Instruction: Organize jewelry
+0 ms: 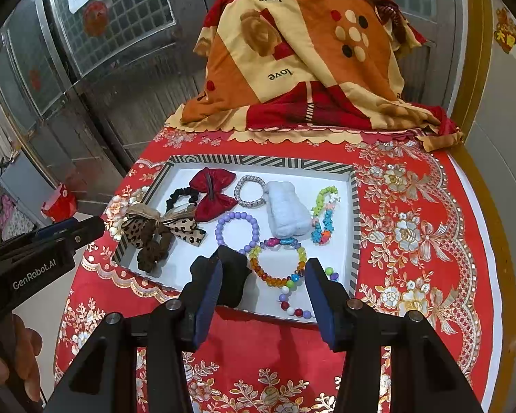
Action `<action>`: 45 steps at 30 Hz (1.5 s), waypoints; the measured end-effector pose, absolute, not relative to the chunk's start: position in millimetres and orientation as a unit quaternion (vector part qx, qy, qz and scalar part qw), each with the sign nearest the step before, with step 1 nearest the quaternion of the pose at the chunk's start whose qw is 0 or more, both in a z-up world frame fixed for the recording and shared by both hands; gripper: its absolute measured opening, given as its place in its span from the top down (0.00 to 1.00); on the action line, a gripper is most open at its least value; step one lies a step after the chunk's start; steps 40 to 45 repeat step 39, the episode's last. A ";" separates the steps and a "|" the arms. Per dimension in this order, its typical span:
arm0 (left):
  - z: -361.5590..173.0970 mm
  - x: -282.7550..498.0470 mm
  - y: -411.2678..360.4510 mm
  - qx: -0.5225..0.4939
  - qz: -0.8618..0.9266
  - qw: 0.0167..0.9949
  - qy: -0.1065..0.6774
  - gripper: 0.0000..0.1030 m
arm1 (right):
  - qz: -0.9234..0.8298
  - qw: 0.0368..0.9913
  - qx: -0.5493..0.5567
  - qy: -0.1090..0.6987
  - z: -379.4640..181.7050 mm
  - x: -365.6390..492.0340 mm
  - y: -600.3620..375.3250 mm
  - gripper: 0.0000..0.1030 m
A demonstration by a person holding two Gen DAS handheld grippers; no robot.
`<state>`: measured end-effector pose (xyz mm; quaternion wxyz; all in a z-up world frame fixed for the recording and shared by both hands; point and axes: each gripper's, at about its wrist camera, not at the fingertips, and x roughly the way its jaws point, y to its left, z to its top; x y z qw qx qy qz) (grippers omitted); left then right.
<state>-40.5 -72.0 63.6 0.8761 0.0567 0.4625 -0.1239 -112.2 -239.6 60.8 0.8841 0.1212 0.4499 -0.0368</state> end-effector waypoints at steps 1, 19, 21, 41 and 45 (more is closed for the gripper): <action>63.6 -41.1 -71.3 0.056 -0.124 0.876 0.463 0.60 | -0.037 0.884 0.121 0.450 60.9 -112.2 -239.5 0.54; 62.8 -43.7 -72.3 0.054 -0.123 0.874 0.466 0.60 | -0.030 0.883 0.115 0.454 62.3 -114.2 -239.9 0.53; 62.9 -43.7 -73.0 0.054 -0.123 0.874 0.467 0.60 | -0.030 0.883 0.114 0.454 62.3 -113.6 -240.1 0.53; 58.7 -43.7 -76.1 0.052 -0.136 0.873 0.465 0.60 | -0.027 0.880 0.113 0.461 56.0 -113.0 -245.1 0.52; 58.7 -43.7 -76.1 0.052 -0.136 0.873 0.465 0.60 | -0.027 0.880 0.113 0.461 56.0 -113.0 -245.1 0.52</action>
